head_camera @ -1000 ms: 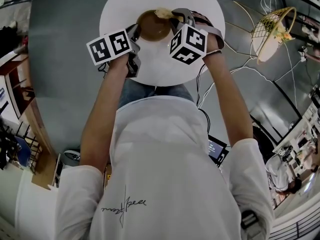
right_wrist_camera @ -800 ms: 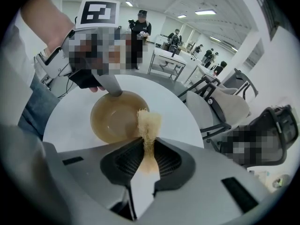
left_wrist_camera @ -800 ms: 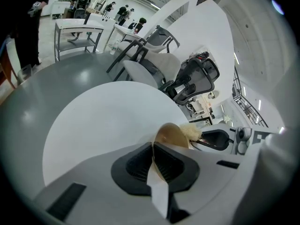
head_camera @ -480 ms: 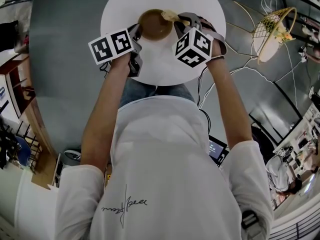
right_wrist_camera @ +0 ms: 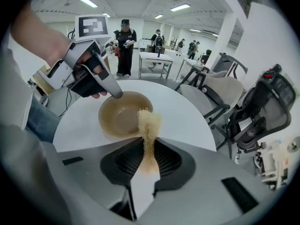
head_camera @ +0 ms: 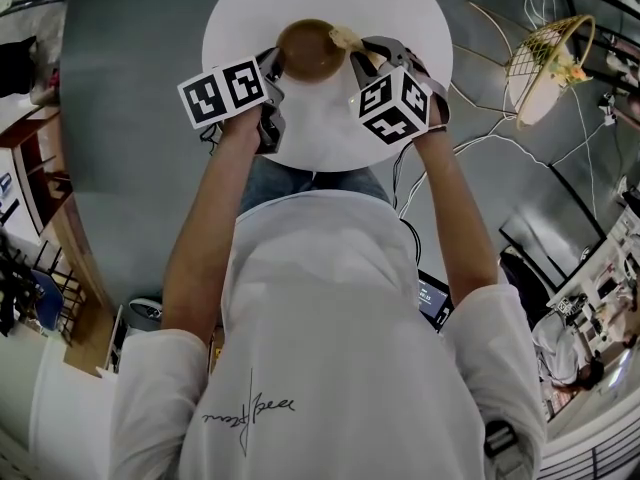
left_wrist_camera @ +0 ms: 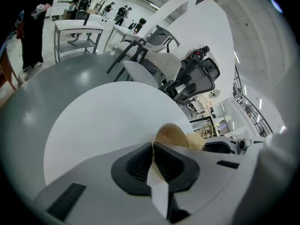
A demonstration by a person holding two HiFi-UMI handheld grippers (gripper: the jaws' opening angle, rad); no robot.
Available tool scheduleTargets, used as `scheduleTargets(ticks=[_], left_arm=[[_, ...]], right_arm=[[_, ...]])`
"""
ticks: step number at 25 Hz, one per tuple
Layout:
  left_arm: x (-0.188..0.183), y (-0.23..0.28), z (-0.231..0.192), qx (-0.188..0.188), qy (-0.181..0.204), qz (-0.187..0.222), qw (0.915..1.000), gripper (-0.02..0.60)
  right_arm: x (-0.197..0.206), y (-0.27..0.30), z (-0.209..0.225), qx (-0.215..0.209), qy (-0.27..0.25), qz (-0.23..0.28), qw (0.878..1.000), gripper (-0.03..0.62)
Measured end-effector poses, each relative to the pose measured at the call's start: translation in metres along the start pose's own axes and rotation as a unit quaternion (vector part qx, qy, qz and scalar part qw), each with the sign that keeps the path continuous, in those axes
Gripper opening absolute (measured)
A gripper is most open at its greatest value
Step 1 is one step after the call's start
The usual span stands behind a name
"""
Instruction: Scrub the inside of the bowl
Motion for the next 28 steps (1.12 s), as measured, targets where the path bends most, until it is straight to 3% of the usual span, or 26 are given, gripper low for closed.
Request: scheduleTargets(ticks=[28], left_arm=[[0.0, -0.003, -0.003, -0.019, -0.005, 0.007, 0.9998, 0.014]], right_arm=[[0.017, -0.021, -0.03, -0.011, 0.138, 0.006, 0.99, 0.083]])
Point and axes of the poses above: the fingertips, and each gripper's own axes: y forward along the fingers, z to its right, x out of its underside, the point moved 5 cm from there along -y, backward along the fingers, and after that the axes turned 4 degrees about x, right-handed, at the moved point
